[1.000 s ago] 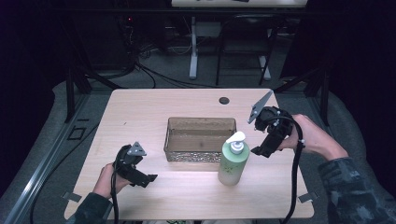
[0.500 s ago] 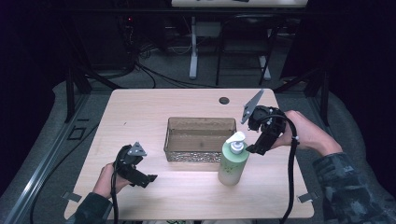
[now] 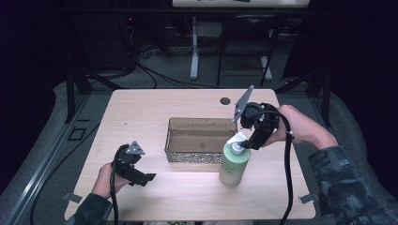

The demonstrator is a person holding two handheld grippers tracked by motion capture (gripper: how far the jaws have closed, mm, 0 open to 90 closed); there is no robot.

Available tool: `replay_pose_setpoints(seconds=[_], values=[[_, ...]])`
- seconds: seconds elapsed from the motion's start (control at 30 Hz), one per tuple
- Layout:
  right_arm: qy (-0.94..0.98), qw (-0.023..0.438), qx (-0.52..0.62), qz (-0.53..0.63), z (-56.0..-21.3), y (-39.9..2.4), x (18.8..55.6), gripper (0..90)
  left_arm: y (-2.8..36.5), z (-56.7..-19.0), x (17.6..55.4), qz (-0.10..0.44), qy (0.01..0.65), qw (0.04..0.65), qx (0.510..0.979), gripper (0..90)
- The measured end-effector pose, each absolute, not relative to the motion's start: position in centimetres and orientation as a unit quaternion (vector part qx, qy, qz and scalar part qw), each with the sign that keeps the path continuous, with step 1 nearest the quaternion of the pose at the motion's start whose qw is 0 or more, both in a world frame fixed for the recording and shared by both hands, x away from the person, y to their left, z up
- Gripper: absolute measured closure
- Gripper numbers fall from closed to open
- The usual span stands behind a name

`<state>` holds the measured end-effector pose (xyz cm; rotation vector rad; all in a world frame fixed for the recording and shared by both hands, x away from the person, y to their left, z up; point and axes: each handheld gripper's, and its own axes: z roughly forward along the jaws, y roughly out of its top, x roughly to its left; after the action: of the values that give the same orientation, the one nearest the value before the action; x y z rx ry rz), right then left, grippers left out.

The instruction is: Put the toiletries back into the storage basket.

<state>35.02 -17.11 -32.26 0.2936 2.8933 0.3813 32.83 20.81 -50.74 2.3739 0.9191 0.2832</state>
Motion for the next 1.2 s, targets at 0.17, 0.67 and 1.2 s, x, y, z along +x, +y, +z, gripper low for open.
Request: replay_pose_setpoints(seconds=[0.17,0.67,1.2], values=[[0.985,0.093,0.083,0.12,-32.6,-16.2,35.0,41.7,21.0,-50.7,32.9,0.105,0.349,0.291,0.885,0.0],[0.992,0.079,0.053,0.08,-32.9,-14.3,35.0,60.5,21.1,-50.8,33.0,0.104,0.349,0.291,0.885,0.0],[0.996,0.076,0.029,0.031,-33.2,-13.1,35.2,59.7,21.0,-50.8,33.0,0.102,0.344,0.291,0.887,0.0]])
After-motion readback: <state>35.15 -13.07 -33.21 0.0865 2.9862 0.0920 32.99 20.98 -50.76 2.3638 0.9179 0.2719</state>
